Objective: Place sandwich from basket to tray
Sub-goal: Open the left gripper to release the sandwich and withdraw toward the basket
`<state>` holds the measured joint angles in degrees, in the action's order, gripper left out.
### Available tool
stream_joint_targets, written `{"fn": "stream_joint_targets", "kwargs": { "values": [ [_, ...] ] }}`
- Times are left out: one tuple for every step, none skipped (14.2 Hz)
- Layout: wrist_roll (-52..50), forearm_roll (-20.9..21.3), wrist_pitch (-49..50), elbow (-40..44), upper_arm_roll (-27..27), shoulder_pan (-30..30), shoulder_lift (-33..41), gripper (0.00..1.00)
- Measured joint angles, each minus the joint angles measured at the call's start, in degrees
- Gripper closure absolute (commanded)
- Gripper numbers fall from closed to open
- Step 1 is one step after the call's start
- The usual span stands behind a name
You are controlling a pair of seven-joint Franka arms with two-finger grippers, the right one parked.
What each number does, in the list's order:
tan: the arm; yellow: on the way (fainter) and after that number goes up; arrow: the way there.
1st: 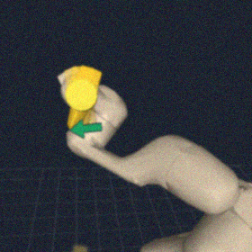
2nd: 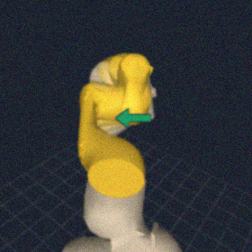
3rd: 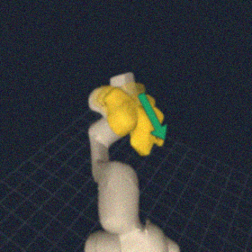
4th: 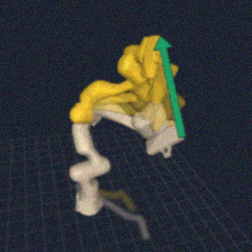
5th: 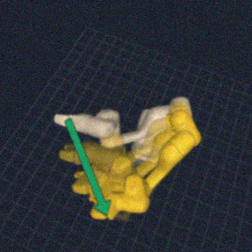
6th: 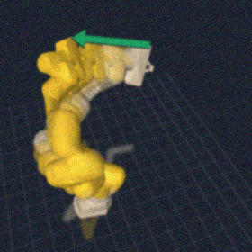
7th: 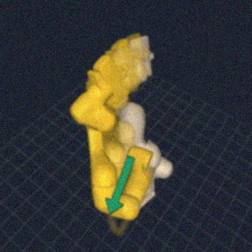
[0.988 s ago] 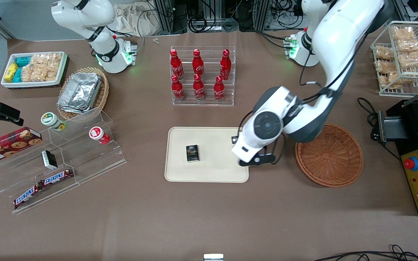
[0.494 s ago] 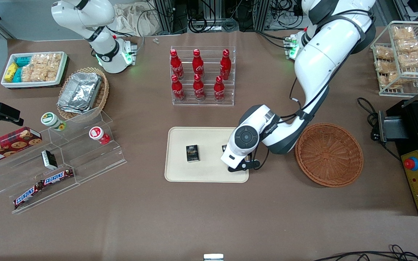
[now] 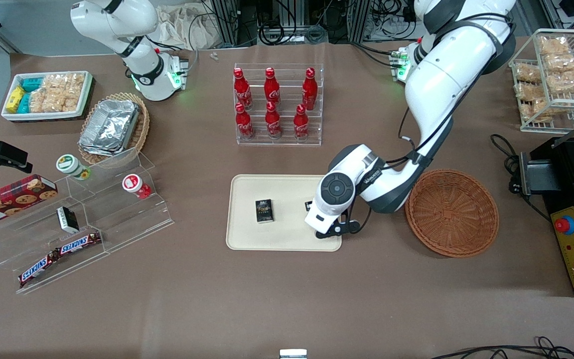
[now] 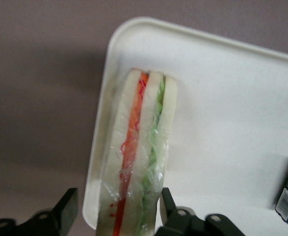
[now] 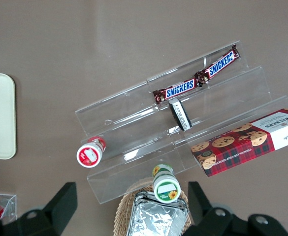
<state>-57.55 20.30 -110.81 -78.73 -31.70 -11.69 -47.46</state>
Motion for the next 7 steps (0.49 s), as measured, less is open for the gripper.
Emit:
{"fn": "stream_joint_targets", "kwargs": {
  "values": [
    [0.03, 0.04, 3.20, 0.57, 0.03, 0.25, 1.81, 0.00],
    [0.64, 0.04, 5.75, 0.83, 0.03, 0.95, 4.02, 0.00],
    [2.84, -0.35, 7.29, 0.75, 0.02, 2.02, 6.47, 0.00],
    [6.36, -1.66, 8.27, 0.11, 0.06, 3.30, 9.08, 0.00],
    [10.58, -3.61, 8.87, -1.52, 0.50, 4.68, 12.12, 0.00],
    [15.08, -5.54, 9.06, -4.07, 1.76, 5.84, 15.58, 0.00],
    [19.59, -7.49, 9.07, -7.27, 3.88, 6.44, 19.42, 0.00]
  ]
}}
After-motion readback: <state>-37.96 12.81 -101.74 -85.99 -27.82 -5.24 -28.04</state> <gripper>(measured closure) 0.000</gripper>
